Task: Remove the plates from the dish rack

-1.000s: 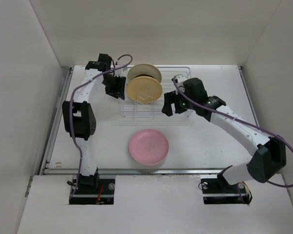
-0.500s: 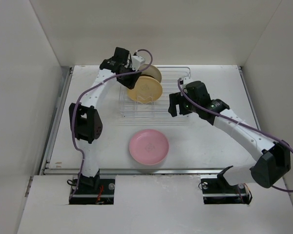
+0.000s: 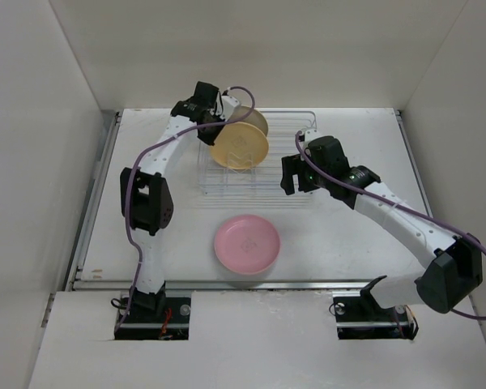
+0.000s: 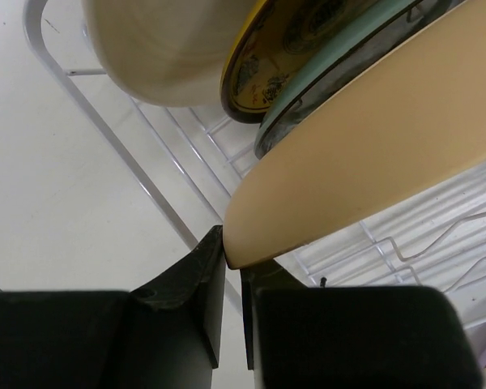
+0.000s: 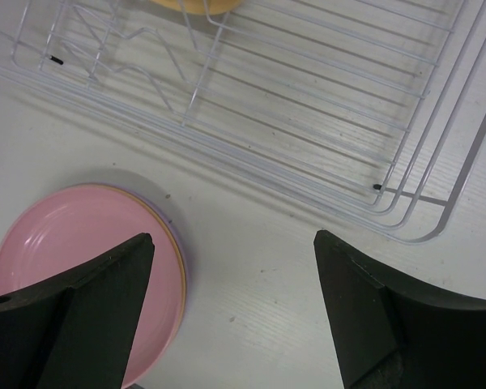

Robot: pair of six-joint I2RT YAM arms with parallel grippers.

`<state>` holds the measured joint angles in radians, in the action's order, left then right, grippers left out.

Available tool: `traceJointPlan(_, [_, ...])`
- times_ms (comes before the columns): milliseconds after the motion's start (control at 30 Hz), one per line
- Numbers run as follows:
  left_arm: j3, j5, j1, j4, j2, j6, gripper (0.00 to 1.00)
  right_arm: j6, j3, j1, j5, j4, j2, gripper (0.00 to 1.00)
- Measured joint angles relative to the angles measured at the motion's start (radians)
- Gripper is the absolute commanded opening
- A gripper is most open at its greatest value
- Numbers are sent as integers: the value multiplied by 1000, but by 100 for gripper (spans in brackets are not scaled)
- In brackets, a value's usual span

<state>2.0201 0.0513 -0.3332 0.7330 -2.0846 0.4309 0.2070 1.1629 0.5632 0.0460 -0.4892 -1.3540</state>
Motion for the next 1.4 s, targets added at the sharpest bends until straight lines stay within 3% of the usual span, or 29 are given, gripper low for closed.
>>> traceJointPlan(733, [-37,26,-3,-26,253,-109,0,0,0,0,10,1,-2,86])
traceJointPlan(867, [31,116,15,90,244,-117,0,17,0,0,62,1,-2,86])
traceJointPlan(967, [143,227,28,232,232,-71,0,70,0,-6,151,-3,0,86])
traceJointPlan(1133, [195,303,-41,466,203,152,0,131,14,-29,275,-17,22,86])
traceJointPlan(1400, [-68,274,-246,546,50,333,0,156,68,-32,338,-30,5,86])
